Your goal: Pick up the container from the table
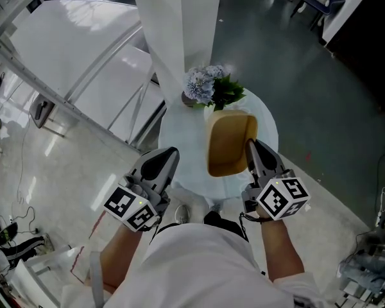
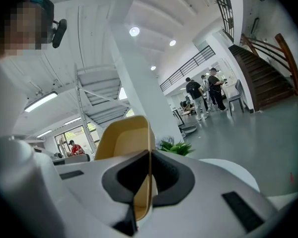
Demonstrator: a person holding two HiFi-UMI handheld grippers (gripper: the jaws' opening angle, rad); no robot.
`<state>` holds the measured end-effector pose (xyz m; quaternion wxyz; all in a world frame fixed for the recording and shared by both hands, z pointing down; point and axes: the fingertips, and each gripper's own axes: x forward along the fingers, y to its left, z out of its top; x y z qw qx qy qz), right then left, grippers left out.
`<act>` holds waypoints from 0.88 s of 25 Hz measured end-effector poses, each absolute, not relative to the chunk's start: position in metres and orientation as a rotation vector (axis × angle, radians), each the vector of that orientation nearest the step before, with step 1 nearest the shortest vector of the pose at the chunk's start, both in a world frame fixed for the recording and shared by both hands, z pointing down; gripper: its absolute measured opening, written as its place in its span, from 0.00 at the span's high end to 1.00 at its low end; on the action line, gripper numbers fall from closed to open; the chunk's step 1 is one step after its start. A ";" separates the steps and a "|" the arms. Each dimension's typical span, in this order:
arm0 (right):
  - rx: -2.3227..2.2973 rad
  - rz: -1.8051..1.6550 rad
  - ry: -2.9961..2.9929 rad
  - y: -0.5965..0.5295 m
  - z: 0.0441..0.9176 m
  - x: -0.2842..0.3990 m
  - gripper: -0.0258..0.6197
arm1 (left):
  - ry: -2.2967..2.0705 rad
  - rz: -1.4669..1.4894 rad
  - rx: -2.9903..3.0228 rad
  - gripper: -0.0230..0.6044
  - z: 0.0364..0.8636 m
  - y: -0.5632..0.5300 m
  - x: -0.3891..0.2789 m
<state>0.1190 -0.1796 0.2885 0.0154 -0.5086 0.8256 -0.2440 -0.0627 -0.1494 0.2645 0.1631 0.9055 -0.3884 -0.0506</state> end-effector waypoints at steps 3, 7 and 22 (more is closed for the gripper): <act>-1.571 -0.760 2.575 -0.180 0.290 0.120 0.91 | -1.106 -0.137 2.582 0.93 0.267 -0.149 -0.060; -1.555 -0.762 2.592 -0.176 0.291 0.118 0.91 | -1.104 -0.129 2.580 0.93 0.268 -0.146 -0.057; -1.540 -0.763 2.623 -0.171 0.297 0.116 0.91 | -1.094 -0.108 2.586 0.93 0.271 -0.143 -0.050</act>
